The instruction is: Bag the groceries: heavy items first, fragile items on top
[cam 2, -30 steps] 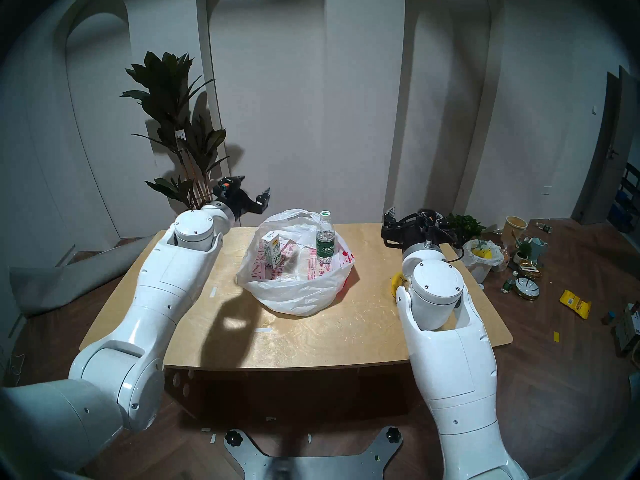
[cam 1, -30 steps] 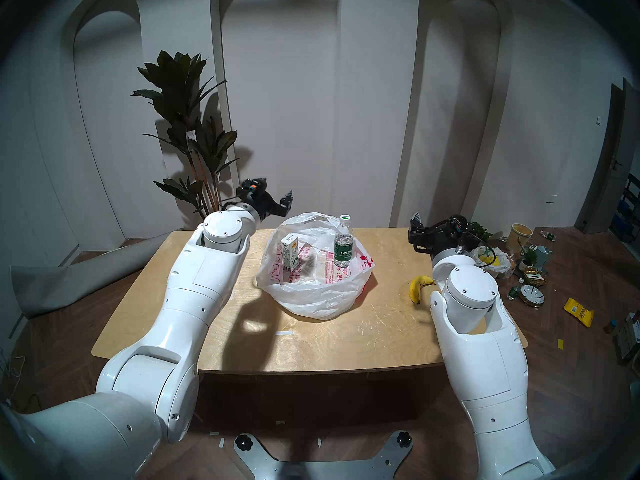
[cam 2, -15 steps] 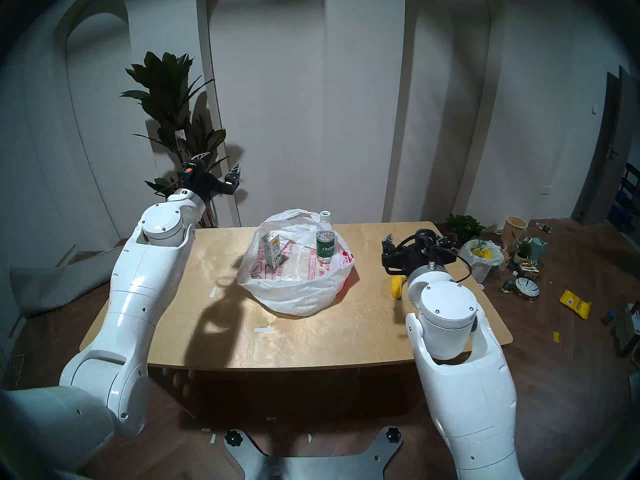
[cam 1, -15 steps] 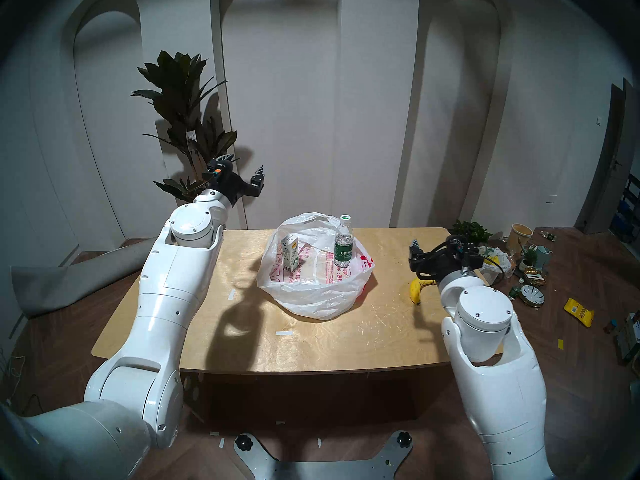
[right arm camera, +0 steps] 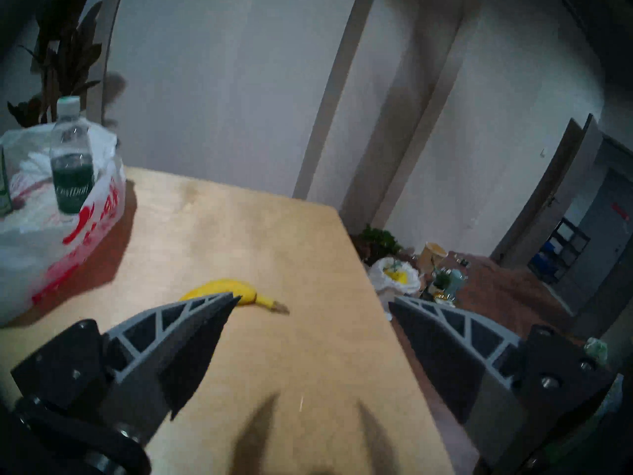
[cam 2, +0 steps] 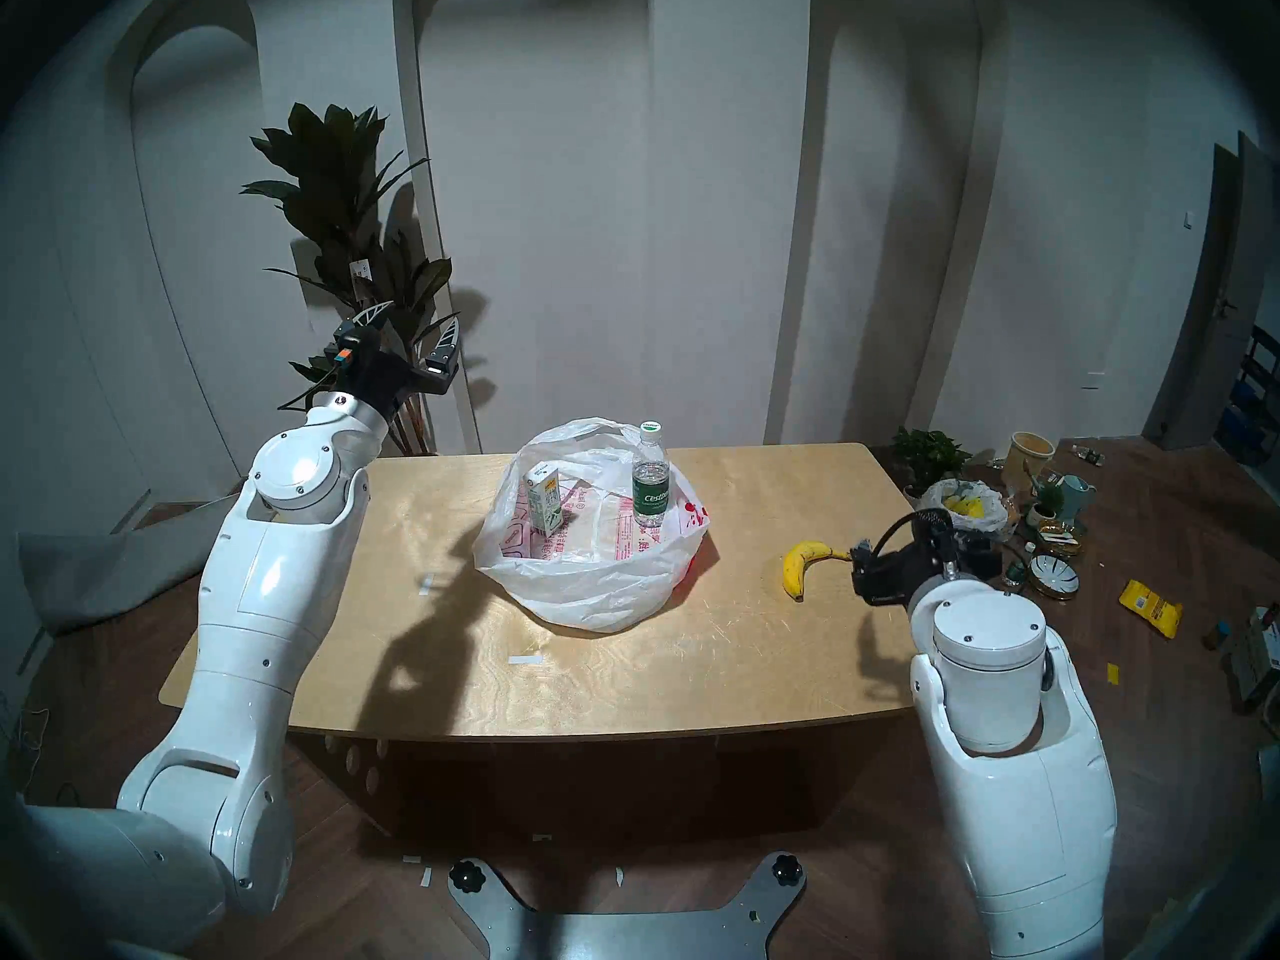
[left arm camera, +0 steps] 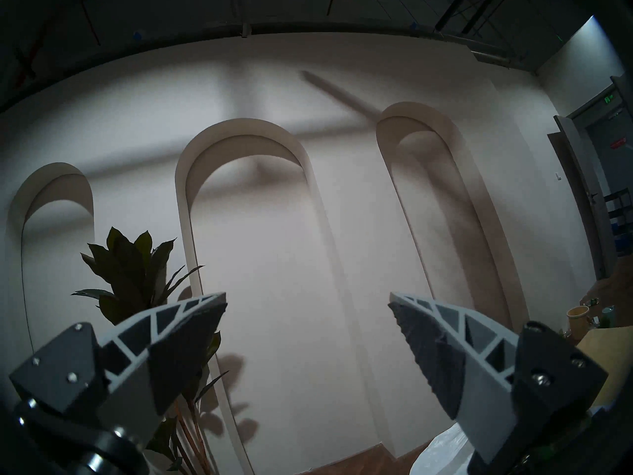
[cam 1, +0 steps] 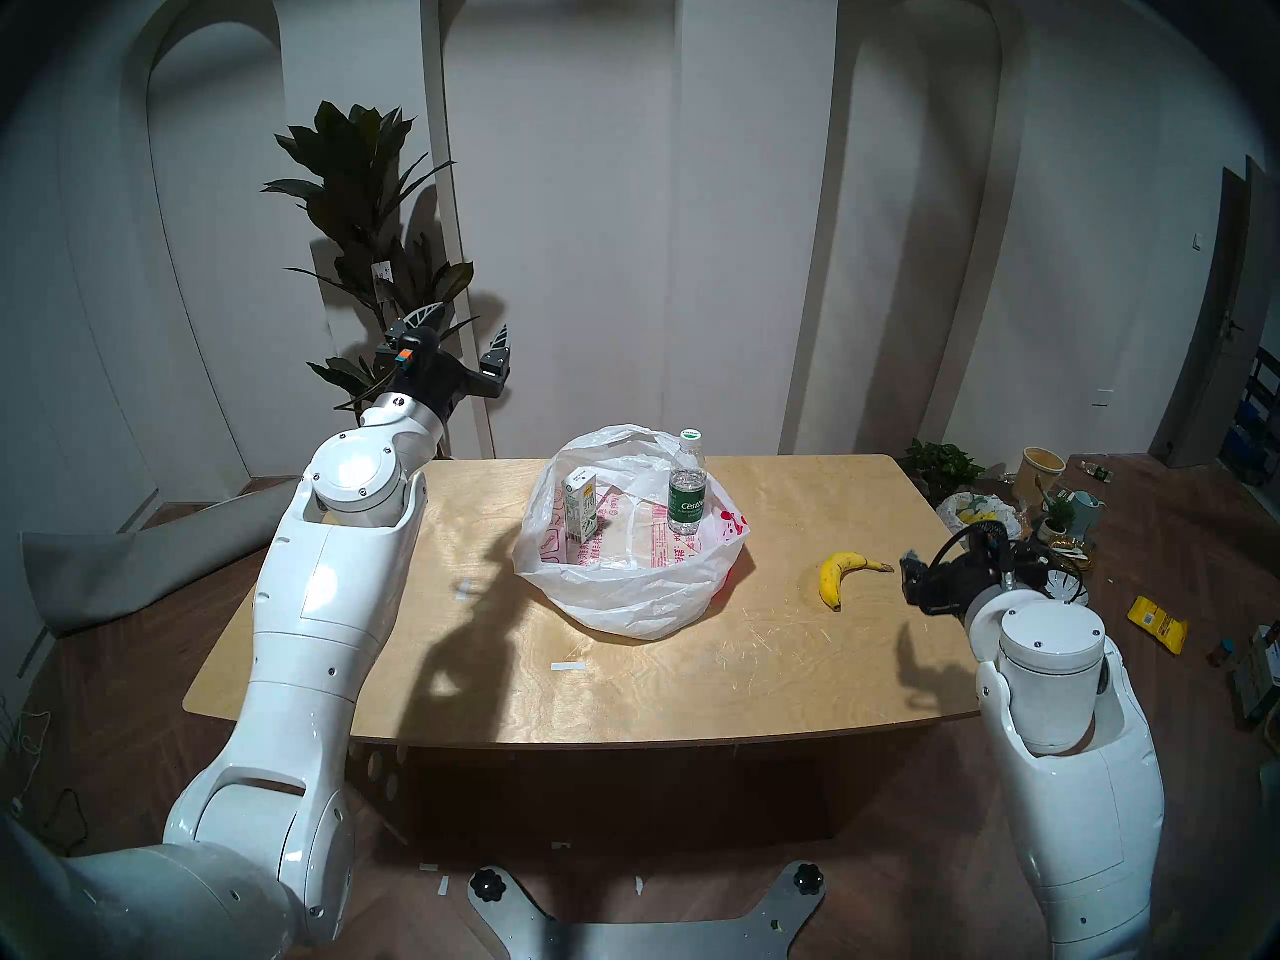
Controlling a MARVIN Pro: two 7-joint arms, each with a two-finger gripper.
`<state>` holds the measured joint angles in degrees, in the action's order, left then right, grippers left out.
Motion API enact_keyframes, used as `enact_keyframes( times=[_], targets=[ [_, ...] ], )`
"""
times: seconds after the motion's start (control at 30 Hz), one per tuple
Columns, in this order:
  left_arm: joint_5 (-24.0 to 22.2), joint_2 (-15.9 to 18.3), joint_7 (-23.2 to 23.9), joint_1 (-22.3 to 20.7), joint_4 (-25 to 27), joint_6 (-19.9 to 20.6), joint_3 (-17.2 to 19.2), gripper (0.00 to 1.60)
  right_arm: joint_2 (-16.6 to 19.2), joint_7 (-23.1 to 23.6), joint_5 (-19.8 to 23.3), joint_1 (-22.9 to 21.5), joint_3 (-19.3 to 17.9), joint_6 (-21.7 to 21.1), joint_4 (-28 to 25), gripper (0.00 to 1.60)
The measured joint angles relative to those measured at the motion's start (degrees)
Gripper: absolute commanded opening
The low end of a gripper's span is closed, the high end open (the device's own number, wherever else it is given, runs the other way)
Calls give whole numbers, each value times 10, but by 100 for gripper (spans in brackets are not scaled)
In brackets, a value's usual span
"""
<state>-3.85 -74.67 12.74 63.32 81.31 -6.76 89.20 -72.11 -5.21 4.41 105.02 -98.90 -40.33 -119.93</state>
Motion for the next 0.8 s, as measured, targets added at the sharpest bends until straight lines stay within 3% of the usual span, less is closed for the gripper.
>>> enact_keyframes(
  times=[0.17,0.3,0.5,0.8],
  targets=[
    [-6,2,-5,27,41,5,8,160,-9,23,29,13,0,-26,9,160],
    [-9,3,-10,46,71,19,12,160,-16,31,43,1,19,-37,53,160],
    [-12,4,-17,68,100,42,15,160,-22,33,54,-33,42,-29,120,160],
    [-14,6,-24,81,115,61,16,160,-29,23,60,-86,69,-10,171,160]
  ],
)
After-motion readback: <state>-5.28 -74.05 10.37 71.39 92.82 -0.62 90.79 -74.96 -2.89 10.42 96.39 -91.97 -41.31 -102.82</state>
